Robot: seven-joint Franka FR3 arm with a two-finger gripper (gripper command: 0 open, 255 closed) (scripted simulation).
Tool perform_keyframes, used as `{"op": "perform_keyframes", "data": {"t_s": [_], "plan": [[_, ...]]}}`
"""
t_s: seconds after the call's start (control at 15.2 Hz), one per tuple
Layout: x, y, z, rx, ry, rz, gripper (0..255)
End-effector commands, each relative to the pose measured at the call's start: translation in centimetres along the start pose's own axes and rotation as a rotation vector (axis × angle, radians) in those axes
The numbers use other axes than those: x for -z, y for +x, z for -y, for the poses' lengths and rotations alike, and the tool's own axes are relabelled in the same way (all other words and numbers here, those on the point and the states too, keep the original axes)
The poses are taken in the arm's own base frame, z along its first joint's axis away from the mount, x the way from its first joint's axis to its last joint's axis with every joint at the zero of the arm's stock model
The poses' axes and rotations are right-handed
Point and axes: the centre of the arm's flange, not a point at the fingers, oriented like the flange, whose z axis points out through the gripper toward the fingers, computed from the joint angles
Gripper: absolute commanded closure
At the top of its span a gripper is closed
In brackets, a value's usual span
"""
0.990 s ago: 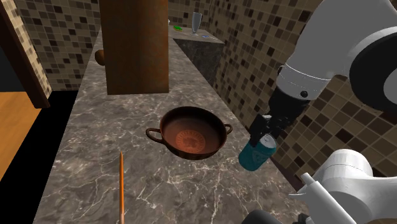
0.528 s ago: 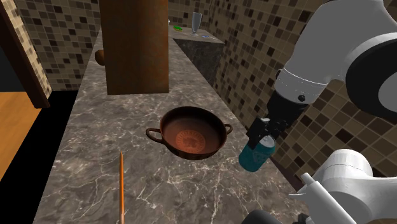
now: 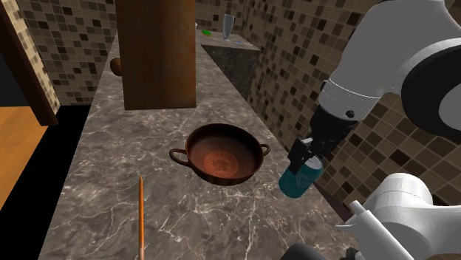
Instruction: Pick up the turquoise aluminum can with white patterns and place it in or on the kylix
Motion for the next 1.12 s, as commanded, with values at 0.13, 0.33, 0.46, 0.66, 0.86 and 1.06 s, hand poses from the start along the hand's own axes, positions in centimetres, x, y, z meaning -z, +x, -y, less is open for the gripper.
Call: {"op": "perform_keyframes", "data": {"t_s": [0.13,0.33,0.46,0.66,0.86,1.06], "plan": [[0.0,0.0,0.0,0.0,0.0,0.0,255],[1.6,0.0,0.0,0.0,0.0,0.0,255],[2.7,0.0,0.0,0.0,0.0,0.0,255],[4.2,0.0,0.0,0.0,0.0,0.0,255],[5.8,0.0,0.0,0.0,0.0,0.0,255],[7.4,0.0,0.0,0.0,0.0,0.0,255]]}}
